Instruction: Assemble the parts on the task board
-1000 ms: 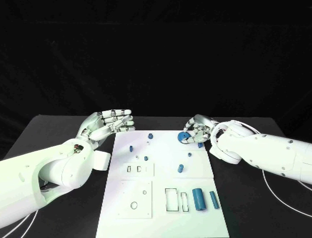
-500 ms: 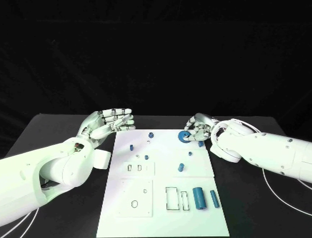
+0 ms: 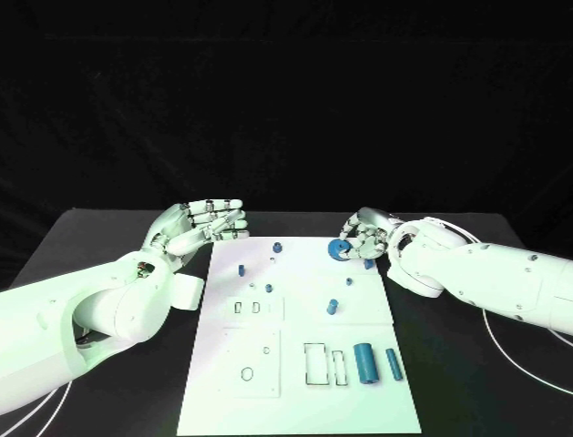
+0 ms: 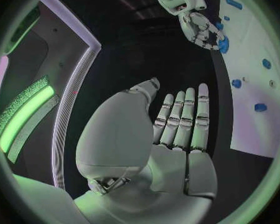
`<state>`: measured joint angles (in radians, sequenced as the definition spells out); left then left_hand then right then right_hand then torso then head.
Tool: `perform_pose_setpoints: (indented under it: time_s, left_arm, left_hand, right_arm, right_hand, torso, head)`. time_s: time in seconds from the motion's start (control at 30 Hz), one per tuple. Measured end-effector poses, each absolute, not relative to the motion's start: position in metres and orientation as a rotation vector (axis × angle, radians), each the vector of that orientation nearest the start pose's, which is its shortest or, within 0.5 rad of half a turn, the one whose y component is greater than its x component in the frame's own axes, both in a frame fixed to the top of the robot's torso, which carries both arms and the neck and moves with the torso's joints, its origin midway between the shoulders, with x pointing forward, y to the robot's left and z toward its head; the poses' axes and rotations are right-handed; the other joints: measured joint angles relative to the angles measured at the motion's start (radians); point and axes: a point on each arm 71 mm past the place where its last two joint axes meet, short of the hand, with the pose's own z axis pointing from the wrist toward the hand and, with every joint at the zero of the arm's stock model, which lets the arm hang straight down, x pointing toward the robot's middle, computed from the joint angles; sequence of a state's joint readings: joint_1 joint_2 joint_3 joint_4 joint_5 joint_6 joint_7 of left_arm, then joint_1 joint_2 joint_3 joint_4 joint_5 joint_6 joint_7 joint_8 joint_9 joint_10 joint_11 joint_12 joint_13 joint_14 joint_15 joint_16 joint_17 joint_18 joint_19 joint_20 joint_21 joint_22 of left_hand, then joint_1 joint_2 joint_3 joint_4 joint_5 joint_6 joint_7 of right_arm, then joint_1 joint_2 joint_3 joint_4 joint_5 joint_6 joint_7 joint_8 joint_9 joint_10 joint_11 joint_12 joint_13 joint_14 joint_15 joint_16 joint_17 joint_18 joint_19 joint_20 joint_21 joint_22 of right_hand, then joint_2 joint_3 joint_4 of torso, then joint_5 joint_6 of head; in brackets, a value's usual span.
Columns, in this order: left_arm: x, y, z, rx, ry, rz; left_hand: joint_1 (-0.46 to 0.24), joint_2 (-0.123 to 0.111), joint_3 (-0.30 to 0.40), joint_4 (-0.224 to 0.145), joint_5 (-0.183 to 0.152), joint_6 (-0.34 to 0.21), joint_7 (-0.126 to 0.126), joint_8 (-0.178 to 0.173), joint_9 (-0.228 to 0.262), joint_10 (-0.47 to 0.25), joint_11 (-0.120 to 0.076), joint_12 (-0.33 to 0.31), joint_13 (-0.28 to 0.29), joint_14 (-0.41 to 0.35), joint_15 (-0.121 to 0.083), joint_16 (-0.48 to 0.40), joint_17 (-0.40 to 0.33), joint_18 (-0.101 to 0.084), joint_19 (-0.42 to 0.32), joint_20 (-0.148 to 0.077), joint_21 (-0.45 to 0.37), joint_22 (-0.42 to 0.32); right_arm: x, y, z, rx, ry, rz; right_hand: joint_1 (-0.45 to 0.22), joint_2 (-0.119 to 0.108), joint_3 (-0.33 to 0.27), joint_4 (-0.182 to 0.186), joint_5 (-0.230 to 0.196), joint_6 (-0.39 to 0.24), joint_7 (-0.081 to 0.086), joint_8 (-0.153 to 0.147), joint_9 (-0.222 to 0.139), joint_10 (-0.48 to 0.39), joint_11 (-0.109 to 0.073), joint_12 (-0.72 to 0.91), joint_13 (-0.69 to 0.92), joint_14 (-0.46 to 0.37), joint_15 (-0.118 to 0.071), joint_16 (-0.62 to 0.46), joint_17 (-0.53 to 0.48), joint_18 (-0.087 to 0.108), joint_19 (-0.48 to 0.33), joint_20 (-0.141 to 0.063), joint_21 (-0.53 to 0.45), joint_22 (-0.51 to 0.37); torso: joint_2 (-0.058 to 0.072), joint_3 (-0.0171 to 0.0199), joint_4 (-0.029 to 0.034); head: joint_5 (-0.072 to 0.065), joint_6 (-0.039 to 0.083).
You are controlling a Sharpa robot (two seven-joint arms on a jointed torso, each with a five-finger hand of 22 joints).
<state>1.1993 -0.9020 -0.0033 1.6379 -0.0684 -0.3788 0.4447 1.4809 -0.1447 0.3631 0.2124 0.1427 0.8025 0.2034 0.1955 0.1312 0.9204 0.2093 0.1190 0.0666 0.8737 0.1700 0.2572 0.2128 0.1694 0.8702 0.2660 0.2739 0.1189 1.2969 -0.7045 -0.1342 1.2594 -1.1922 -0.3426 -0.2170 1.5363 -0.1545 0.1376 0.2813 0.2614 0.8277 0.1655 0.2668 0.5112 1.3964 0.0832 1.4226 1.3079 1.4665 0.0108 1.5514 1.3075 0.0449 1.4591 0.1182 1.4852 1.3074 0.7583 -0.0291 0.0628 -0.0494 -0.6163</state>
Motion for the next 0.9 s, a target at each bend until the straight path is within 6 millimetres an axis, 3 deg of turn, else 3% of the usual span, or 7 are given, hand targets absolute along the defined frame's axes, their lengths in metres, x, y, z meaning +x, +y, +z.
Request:
perform_pose_setpoints:
  time_s: [0.43,0.73,0.9]
  left_arm:
    - [0.4729,0.2075,-0.1513,-1.006,1.340,-1.579]
    - [0.4724,0.2067,-0.1513,-1.006,1.345,-1.585]
    - [0.4723,0.2066,-0.1514,-1.006,1.347,-1.586]
  left_hand:
    - [0.000,0.000,0.000,0.000,0.000,0.000,0.000,0.000,0.000,0.000,0.000,0.000,0.000,0.000,0.000,0.000,0.000,0.000,0.000,0.000,0.000,0.000]
    - [0.000,0.000,0.003,-0.003,0.000,0.000,0.000,0.000,-0.001,0.000,0.000,0.000,0.000,0.000,0.000,0.000,0.001,0.000,0.000,0.000,0.000,0.000]
    - [0.000,0.000,0.003,-0.003,0.000,0.000,0.000,0.000,-0.001,0.000,0.000,0.000,0.000,0.000,0.000,0.000,0.001,0.000,0.000,0.000,0.000,0.000]
  right_arm:
    - [0.5433,-0.2212,-0.1892,0.154,1.739,0.487]
    - [0.5416,-0.2180,-0.1882,0.118,1.734,0.476]
    - [0.5382,-0.2133,-0.1882,0.099,1.722,0.481]
  right_hand:
    - [0.001,-0.001,0.011,0.003,-0.004,0.004,0.003,-0.004,-0.002,0.000,0.000,0.000,0.000,0.000,0.000,0.000,0.000,0.000,0.000,0.000,0.000,0.000]
    - [-0.011,-0.013,0.103,0.003,-0.007,0.045,-0.005,-0.014,-0.022,0.006,-0.005,0.005,0.000,0.000,0.000,0.000,0.000,0.000,0.002,-0.002,0.000,0.001]
    - [-0.030,-0.032,0.166,-0.003,0.000,0.074,-0.013,-0.023,-0.027,0.016,-0.015,0.011,0.000,-0.002,-0.002,0.000,0.000,0.000,0.004,-0.004,0.004,0.001]
  torso:
    - [0.000,-0.0004,0.0000]
    - [0.000,-0.0005,0.0005]
    - [0.000,-0.0004,0.0005]
  head:
    - [0.000,0.000]
    - [0.002,0.000]
    - [0.002,0.003]
